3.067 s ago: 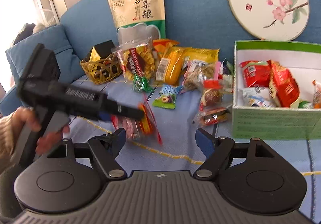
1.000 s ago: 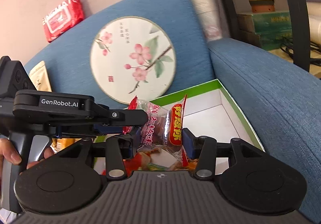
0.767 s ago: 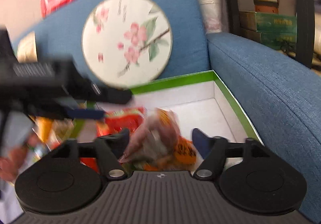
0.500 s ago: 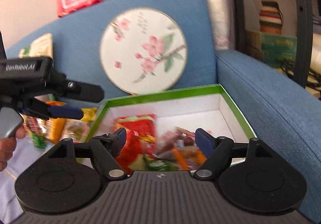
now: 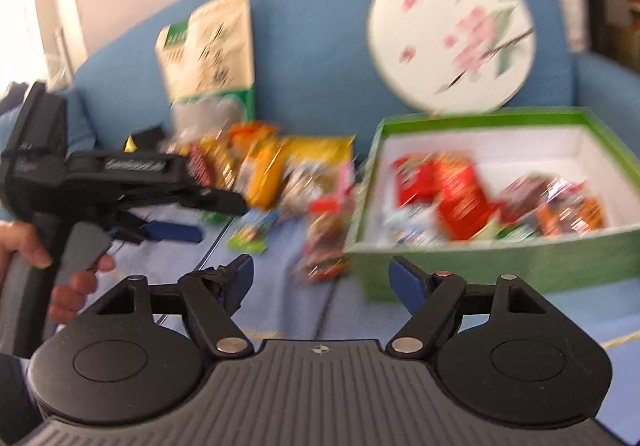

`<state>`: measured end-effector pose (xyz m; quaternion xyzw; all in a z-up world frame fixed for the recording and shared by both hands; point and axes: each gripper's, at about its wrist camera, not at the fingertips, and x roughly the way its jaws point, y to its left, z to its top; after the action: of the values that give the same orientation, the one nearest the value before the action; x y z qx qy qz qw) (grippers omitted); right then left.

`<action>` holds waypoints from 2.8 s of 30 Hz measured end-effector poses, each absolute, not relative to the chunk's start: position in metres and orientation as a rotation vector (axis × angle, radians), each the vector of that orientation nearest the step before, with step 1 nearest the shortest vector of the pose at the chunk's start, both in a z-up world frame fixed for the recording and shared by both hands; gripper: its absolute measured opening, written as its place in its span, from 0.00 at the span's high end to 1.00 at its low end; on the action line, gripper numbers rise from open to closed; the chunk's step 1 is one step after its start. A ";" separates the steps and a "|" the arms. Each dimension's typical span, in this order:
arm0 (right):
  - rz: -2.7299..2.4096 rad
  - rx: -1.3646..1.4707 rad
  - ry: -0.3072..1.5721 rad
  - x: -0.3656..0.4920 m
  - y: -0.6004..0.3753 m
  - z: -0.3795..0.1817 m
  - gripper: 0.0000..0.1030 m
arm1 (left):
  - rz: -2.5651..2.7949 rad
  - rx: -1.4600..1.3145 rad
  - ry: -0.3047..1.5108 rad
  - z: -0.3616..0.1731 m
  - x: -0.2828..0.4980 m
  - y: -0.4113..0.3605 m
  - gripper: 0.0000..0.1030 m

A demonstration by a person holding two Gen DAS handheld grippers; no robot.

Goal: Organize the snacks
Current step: 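Grasp a small cream wrapped snack with left tool while right tool grasps orange stick snack, then carry both snacks over the green box and open both tools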

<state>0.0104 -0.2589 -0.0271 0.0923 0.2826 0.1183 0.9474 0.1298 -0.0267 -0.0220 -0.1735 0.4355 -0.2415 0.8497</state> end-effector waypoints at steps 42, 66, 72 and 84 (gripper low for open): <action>-0.108 0.255 0.727 0.076 -0.192 -0.072 0.65 | -0.526 -0.423 0.938 -0.057 0.135 -0.006 0.85; 0.037 0.094 0.690 0.041 -0.178 -0.031 0.65 | -0.516 -0.464 0.879 -0.032 0.126 0.007 0.82; 0.027 0.084 0.622 0.033 -0.182 -0.005 0.65 | -0.563 -0.476 0.833 -0.008 0.117 0.004 0.82; -0.064 0.111 0.474 0.019 -0.233 0.037 0.65 | -0.680 -0.400 0.780 0.032 0.107 -0.051 0.82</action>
<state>0.0186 -0.2334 0.0366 0.0552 0.2346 -0.0314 0.9700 0.1074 -0.0509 0.0321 -0.1900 0.3704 -0.3228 0.8500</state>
